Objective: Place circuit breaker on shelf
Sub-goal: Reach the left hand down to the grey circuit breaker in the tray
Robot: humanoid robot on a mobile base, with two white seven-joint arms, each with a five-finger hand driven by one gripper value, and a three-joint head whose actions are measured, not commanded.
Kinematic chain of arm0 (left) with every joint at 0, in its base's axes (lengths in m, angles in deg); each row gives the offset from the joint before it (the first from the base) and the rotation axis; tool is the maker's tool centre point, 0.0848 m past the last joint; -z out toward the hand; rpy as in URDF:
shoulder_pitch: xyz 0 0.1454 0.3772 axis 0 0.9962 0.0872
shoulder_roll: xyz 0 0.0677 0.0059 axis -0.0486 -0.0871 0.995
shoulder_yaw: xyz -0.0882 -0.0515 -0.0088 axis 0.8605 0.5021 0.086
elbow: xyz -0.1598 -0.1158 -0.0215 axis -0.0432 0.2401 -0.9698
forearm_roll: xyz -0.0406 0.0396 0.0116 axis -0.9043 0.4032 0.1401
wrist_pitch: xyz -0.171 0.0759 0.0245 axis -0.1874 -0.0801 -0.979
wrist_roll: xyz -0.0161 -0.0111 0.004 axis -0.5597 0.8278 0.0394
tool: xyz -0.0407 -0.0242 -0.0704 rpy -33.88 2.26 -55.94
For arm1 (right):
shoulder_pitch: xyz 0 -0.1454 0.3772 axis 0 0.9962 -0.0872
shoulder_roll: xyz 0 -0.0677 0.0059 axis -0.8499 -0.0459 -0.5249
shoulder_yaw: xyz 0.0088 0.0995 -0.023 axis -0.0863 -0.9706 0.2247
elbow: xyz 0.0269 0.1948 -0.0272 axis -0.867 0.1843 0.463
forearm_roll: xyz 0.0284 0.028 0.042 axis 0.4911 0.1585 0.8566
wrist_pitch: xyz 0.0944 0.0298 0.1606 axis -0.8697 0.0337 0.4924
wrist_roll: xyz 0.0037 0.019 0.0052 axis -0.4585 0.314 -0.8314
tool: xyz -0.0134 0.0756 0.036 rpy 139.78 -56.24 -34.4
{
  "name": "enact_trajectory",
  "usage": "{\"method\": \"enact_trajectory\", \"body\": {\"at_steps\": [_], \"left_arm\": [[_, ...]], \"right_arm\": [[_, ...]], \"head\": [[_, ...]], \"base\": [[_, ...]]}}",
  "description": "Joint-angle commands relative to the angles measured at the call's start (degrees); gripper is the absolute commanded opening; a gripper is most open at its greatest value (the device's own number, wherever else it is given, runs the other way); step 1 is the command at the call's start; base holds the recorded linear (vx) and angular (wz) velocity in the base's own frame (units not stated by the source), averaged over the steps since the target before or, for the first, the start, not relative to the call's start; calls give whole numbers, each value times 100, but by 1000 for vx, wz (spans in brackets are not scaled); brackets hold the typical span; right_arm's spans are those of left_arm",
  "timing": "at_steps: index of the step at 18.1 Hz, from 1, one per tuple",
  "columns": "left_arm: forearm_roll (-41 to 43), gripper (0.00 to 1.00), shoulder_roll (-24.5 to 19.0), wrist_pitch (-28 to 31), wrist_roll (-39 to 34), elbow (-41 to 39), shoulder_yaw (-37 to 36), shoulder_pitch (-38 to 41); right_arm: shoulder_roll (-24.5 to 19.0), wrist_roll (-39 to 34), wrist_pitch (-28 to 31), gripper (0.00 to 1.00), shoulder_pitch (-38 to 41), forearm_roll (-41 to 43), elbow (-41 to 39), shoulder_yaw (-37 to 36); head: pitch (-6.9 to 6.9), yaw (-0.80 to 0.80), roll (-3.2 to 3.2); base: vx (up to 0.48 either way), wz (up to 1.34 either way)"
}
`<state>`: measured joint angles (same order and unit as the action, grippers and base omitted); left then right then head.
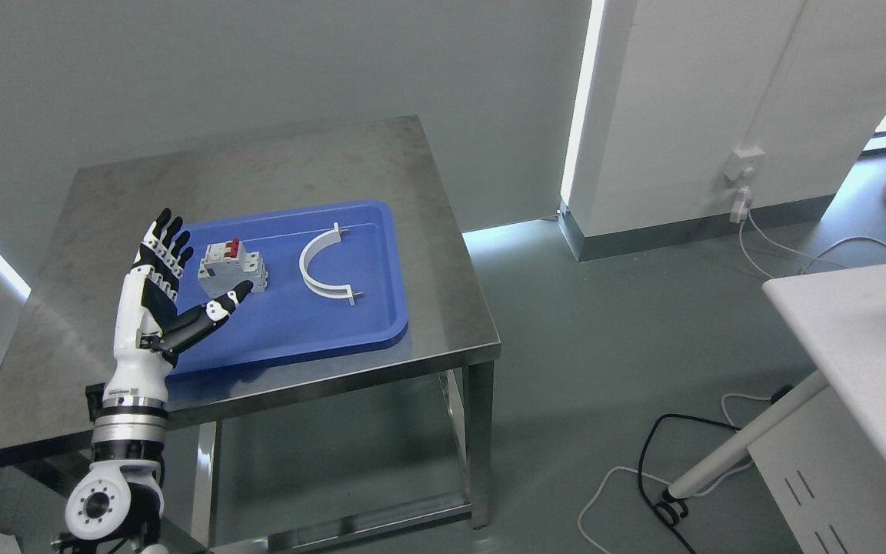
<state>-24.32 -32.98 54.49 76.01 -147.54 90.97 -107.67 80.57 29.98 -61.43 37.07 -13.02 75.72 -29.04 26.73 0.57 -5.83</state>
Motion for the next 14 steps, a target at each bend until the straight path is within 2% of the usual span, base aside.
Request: {"method": "enact_trajectory", "body": {"at_steps": [1,4,6,10,14], "left_arm": [[13,100,2,-38,0,-17,-120,-19],[205,100,-95,-29,18,245,-146,-361],[1220,100,-471,-20,88,614,-252,-721],[2524,98,-675,154,1272,1230,-516,-1267],[3352,94,-737,393,1530,1923,-428,-1653]], "right_arm": [[100,0,335,100,0,0,0,114],[100,0,335,100,0,0,0,114],[100,0,335,100,0,0,0,114],[100,0,335,100,0,0,0,114],[100,0,335,100,0,0,0,114]], "head": [[0,0,0],[0,0,0],[0,0,0],[0,0,0],[0,0,0]], "base": [[-34,-60],[-23,-7],[0,0],[3,8],[0,-5]]}}
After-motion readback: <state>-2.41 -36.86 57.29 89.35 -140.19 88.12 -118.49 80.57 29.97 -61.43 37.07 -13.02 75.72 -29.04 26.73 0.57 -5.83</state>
